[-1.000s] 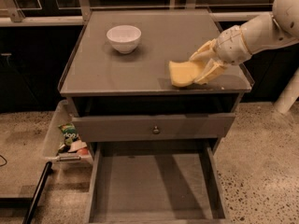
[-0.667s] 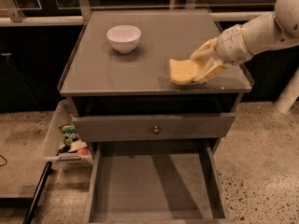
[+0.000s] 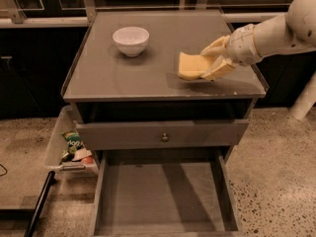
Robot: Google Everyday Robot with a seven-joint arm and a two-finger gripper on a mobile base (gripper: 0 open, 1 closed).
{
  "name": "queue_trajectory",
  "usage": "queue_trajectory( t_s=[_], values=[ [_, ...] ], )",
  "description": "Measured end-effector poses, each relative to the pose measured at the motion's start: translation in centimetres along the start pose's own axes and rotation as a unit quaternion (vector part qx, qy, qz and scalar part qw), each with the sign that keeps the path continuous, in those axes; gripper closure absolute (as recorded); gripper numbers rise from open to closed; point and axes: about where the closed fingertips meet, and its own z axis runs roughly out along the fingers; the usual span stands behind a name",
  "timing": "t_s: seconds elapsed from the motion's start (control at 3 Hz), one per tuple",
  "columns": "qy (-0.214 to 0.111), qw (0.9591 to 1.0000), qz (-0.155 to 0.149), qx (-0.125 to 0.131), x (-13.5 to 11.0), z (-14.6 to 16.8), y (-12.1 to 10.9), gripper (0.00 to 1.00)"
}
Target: Pick sponge from middle drawer and place on counter
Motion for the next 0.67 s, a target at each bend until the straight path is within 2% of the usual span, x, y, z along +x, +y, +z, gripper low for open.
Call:
queue_trajectory(
  t_s=[0.67],
  values=[
    [-0.018,0.9976,0.055,0.037,1.6,1.5,-3.0,1.00]
  ],
)
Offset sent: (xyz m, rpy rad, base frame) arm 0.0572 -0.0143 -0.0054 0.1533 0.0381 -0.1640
